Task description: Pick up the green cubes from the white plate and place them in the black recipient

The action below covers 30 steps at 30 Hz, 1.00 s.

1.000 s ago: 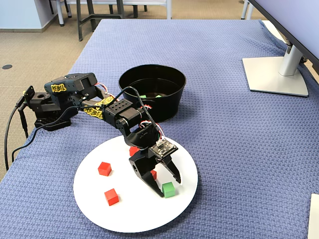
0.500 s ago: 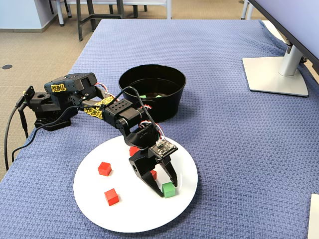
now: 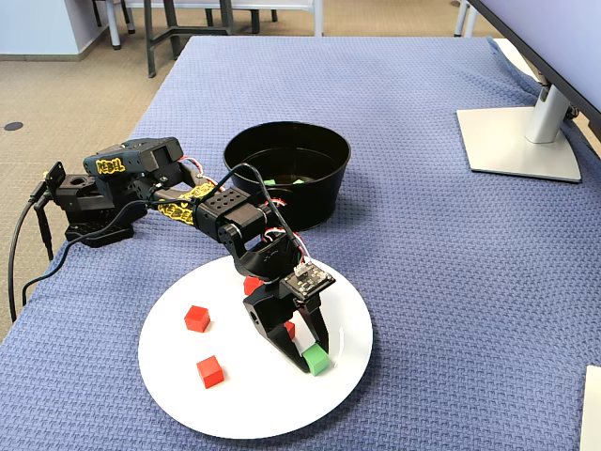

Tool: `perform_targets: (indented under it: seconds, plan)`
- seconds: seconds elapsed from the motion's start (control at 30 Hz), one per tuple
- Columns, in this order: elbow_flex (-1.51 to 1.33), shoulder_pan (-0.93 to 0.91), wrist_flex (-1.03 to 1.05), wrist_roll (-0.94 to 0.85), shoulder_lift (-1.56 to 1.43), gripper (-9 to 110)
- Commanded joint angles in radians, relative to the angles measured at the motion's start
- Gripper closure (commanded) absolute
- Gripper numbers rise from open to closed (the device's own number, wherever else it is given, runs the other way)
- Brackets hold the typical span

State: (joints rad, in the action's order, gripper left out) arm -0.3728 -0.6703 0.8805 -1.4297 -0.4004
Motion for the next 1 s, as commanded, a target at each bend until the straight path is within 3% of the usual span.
perform_targets:
  seconds: [0.0, 0.67, 0.97]
  plan:
    - [0.005, 0.018, -0.025, -0.005, -0.038, 101]
    - [-0.011, 0.031, 0.121, -0.043, -0.337, 101]
    - [-0.336, 0.077, 0.147, -0.035, -0.692, 101]
